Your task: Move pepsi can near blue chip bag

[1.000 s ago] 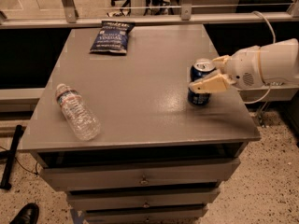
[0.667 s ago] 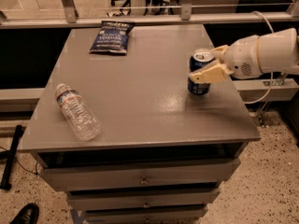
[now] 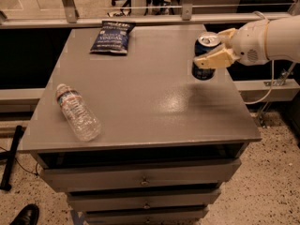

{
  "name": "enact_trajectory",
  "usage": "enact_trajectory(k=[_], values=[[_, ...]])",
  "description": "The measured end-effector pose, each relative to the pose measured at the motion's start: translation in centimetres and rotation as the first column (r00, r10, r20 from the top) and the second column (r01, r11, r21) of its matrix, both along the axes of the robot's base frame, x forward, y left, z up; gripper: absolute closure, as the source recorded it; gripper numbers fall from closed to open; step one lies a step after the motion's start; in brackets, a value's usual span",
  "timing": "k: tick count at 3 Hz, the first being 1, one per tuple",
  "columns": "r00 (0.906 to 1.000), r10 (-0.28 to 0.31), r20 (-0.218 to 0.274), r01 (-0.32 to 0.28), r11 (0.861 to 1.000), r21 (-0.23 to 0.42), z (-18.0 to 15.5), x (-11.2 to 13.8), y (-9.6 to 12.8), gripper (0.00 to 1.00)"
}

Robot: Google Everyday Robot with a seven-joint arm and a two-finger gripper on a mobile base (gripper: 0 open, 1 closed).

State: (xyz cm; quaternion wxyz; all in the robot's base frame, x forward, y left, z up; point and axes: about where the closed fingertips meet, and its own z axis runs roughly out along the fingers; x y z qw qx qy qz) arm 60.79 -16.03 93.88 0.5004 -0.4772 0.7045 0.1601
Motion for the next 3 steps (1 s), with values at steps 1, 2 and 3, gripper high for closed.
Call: enact_trajectory(k=[1, 2, 3], values=[[1.0, 0.002, 0.009, -0.003, 0.999, 0.039, -0.9, 1.9, 1.1, 1.0], [0.9992, -0.001, 0.041, -0.003, 0.996, 0.091, -2.1, 6.8, 2.9, 1.0], [0.9966, 0.017, 0.081, -0.029, 0.988, 0.154, -2.7, 12.3, 6.0, 1.0]])
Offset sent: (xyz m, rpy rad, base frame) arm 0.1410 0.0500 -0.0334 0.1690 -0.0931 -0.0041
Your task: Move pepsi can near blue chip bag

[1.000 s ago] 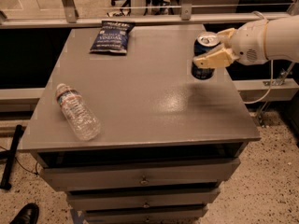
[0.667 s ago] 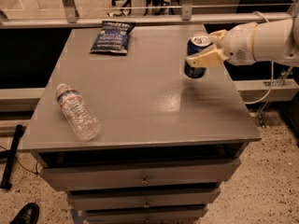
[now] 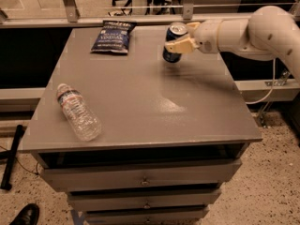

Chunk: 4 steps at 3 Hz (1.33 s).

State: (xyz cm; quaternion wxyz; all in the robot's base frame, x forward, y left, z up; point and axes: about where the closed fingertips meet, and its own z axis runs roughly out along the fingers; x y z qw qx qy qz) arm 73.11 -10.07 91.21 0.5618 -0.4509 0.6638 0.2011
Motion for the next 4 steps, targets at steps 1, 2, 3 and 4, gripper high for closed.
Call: enact_trajectory(k=[1, 2, 3, 4], values=[[0.9984, 0.037, 0.042, -0.039, 0.998, 0.045, 0.4, 4.4, 3.4, 1.0], [0.996, 0.065, 0.061, -0.07, 0.995, 0.072, 0.8, 7.4, 6.1, 1.0], [0.9962, 0.08, 0.034, -0.082, 0.995, 0.053, 0.2, 8.7, 7.8, 1.0], [0.9954, 0.095, -0.014, -0.095, 0.995, 0.024, -0.8, 9.2, 8.8, 1.0]])
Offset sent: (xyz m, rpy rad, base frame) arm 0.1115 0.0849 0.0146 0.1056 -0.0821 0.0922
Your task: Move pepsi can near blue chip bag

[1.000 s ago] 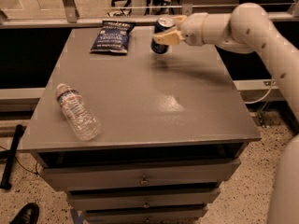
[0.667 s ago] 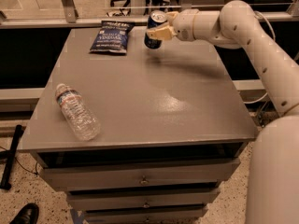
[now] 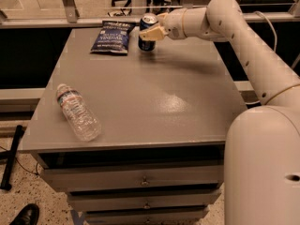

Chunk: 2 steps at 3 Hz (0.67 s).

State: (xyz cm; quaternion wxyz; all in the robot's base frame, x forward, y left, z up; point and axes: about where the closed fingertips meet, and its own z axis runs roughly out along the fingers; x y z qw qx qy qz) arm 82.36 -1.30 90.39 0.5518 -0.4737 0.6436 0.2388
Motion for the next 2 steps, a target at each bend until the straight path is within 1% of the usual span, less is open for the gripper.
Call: enact_trajectory(k=[1, 2], values=[[0.9984, 0.032, -0.047, -0.034, 0.999, -0.031, -1.1, 0.2, 1.1, 0.82], [0.9946, 0.067, -0.079, -0.07, 0.997, -0.042, -1.8, 0.3, 2.3, 0.6]])
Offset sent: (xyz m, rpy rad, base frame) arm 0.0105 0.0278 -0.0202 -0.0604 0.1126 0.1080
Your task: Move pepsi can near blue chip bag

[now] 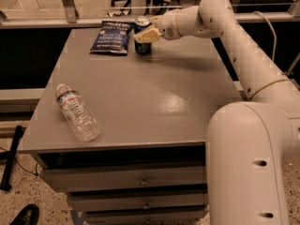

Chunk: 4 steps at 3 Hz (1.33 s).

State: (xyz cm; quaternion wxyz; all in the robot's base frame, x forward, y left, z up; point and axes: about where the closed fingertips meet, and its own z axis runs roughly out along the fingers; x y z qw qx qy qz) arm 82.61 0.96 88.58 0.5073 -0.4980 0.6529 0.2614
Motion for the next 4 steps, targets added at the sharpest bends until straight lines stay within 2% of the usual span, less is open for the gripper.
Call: enact_trajectory(k=[2, 3, 4], values=[[0.9997, 0.017, -0.016, -0.017, 1.0, -0.001, -0.2, 0.0, 0.5, 0.13], [0.9978, 0.044, -0.049, -0.043, 0.999, 0.014, -1.1, -0.2, 1.2, 0.0], [0.9946, 0.063, -0.082, -0.06, 0.997, 0.041, -1.7, -0.7, 1.2, 0.0]])
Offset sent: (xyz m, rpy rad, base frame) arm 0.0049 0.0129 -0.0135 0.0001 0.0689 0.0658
